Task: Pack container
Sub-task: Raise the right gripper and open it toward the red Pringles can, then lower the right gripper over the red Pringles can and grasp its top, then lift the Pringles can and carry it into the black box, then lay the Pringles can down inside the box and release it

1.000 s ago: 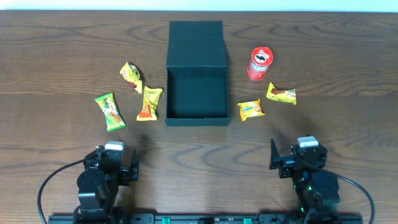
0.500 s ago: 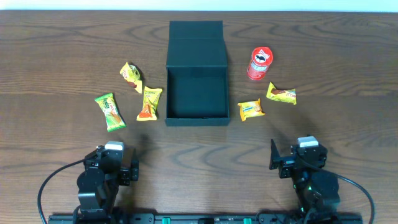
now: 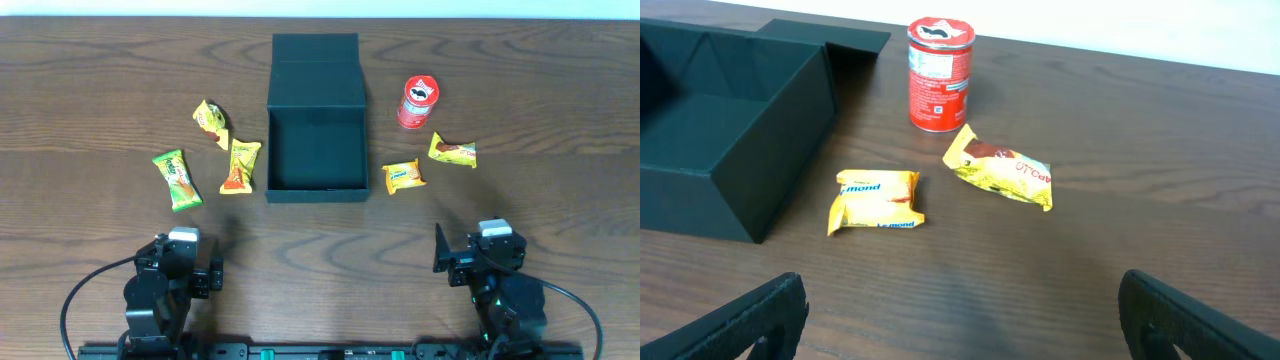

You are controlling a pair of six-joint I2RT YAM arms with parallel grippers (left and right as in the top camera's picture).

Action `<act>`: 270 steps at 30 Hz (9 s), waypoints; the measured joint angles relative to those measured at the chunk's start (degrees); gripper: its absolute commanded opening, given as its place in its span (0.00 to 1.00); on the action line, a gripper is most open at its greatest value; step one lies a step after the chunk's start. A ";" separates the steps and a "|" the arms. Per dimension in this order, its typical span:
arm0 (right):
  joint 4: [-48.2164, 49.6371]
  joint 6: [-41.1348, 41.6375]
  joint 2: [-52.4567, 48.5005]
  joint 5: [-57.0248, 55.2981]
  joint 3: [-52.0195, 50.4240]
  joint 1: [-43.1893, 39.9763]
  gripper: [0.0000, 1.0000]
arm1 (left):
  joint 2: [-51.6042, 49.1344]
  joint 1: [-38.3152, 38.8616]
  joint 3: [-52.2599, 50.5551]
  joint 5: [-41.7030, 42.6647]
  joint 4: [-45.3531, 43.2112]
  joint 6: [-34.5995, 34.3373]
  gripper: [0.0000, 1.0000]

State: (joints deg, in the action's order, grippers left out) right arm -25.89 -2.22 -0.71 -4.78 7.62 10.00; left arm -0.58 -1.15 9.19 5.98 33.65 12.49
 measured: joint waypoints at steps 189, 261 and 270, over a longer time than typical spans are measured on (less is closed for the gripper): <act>-8.22 32.92 -116.72 44.78 76.13 12.20 0.81 | 0.00 0.00 0.00 -0.02 -0.02 -0.02 0.95; -14.82 35.30 -116.67 36.20 77.61 18.34 0.99 | 0.00 0.00 0.00 0.00 -0.02 0.00 0.95; -23.04 34.07 -116.67 33.81 84.02 17.53 0.99 | 0.00 0.00 0.00 0.00 -0.02 0.00 0.95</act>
State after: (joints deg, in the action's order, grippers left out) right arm -48.93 31.86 -117.38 29.04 91.64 27.53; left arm -0.58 -1.15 9.19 5.98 33.63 12.49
